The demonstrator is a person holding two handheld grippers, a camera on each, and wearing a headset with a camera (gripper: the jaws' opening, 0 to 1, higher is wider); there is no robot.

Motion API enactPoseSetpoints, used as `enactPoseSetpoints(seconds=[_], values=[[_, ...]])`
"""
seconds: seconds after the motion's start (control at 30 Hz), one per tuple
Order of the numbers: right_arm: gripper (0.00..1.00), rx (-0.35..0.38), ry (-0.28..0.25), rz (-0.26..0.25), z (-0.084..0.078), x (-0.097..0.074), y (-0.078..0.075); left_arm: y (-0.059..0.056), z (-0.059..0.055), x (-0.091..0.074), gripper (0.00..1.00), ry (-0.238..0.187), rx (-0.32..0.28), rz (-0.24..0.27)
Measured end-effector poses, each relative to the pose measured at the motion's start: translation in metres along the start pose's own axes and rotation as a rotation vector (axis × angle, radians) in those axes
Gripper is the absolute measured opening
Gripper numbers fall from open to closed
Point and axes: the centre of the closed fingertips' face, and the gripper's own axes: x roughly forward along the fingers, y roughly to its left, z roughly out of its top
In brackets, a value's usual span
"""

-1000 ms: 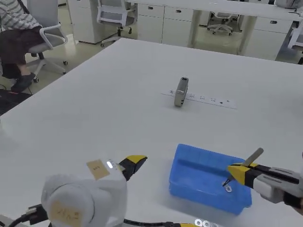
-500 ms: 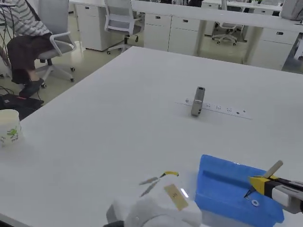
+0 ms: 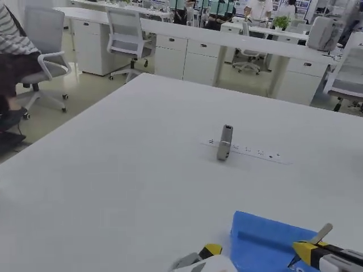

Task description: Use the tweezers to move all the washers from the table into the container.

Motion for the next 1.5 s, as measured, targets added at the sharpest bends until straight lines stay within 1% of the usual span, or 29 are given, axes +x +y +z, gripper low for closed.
enactPoseSetpoints(seconds=[0.07, 0.13, 0.23, 0.4, 0.5, 0.57, 0.63, 0.77, 0.97, 1.03, 1.23, 1.5], values=[[0.03, 0.001, -0.002, 0.002, 0.001, -0.001, -0.001, -0.002, 0.001, 0.000, 0.96, -0.003, 0.004, -0.009], [0.03, -0.003, -0.004, 0.004, 0.001, -0.001, -0.002, -0.002, -0.002, 0.000, 0.95, 0.011, 0.013, -0.009], [0.03, -0.015, -0.001, 0.011, -0.001, 0.001, -0.003, -0.001, 0.002, -0.001, 0.95, -0.009, 0.008, 0.000], [0.03, -0.043, 0.002, 0.027, -0.001, 0.004, 0.001, 0.004, 0.001, -0.002, 0.95, -0.015, -0.019, 0.016], [0.03, -0.049, 0.000, 0.033, 0.000, 0.006, 0.005, 0.003, -0.001, -0.001, 0.95, -0.006, -0.027, 0.012], [0.03, -0.056, 0.001, 0.036, -0.001, 0.006, 0.006, 0.001, 0.000, -0.001, 0.95, -0.008, -0.018, 0.010], [0.03, -0.065, 0.007, 0.039, -0.002, 0.006, 0.008, 0.001, -0.002, -0.001, 0.95, 0.002, -0.001, 0.015], [0.03, -0.091, 0.027, 0.033, -0.007, 0.008, 0.007, 0.001, -0.001, -0.001, 0.95, 0.002, 0.013, 0.015], [0.03, -0.111, 0.039, 0.032, -0.009, 0.009, 0.011, -0.001, 0.000, -0.001, 0.95, -0.007, 0.005, 0.000], [0.03, -0.128, 0.049, 0.033, -0.010, 0.010, 0.013, -0.001, -0.001, -0.001, 0.95, -0.006, 0.005, 0.001], [0.03, -0.147, 0.069, 0.036, -0.015, 0.013, 0.014, 0.002, 0.000, -0.003, 0.95, -0.012, -0.008, 0.012], [0.03, -0.142, 0.059, 0.034, -0.012, 0.012, 0.014, 0.002, 0.000, -0.003, 0.95, -0.014, -0.008, 0.014]])
